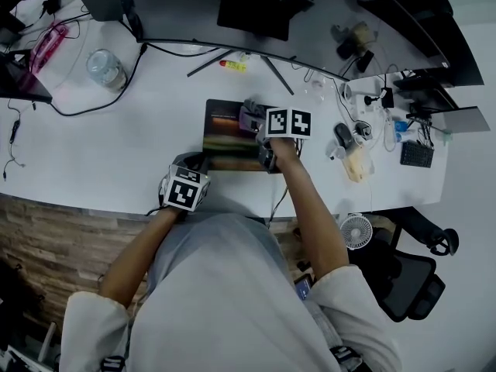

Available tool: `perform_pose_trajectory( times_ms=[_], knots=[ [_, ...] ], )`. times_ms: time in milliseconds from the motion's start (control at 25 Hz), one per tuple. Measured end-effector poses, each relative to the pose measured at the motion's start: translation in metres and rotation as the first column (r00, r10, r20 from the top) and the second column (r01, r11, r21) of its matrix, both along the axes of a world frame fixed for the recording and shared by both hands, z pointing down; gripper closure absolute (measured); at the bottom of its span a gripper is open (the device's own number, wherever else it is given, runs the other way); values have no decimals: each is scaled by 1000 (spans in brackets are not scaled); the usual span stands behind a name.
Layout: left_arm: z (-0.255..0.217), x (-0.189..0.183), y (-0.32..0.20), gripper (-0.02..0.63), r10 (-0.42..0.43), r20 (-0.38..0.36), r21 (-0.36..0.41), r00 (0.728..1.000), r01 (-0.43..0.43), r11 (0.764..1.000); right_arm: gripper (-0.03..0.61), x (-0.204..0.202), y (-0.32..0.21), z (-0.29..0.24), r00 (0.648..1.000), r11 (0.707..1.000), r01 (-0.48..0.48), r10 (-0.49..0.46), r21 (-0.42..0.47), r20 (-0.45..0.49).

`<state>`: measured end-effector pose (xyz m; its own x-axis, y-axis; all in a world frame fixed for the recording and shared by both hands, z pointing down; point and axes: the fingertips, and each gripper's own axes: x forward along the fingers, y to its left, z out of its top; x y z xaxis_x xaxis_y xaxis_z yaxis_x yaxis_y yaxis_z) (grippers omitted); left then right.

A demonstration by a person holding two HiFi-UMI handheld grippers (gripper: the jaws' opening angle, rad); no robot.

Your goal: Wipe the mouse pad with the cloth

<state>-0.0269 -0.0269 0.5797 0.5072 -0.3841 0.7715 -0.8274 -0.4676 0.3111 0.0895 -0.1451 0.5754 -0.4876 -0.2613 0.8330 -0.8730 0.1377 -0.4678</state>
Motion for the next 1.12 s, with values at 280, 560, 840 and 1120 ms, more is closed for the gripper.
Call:
perform_pose_trajectory(
  times_ms=[280, 560, 840, 1120],
  knots=[
    [3, 2, 3, 614, -7, 1, -18, 1000, 7, 1000, 382, 21, 1, 0, 1000, 1000, -20, 20, -5, -3],
    [2, 3, 2, 614, -25, -5, -21, 1000, 25, 999, 380, 42, 2, 1, 999, 999, -38, 38, -11, -12],
    [2, 3, 1, 614, -45, -10, -27, 999, 45, 999, 379, 64, 2, 2, 998, 997, -69, 68, -27, -18],
    [2, 3, 1, 614, -47, -7, -22, 999, 47, 999, 379, 84, 2, 3, 993, 992, -117, 117, -38, -5]
  ],
)
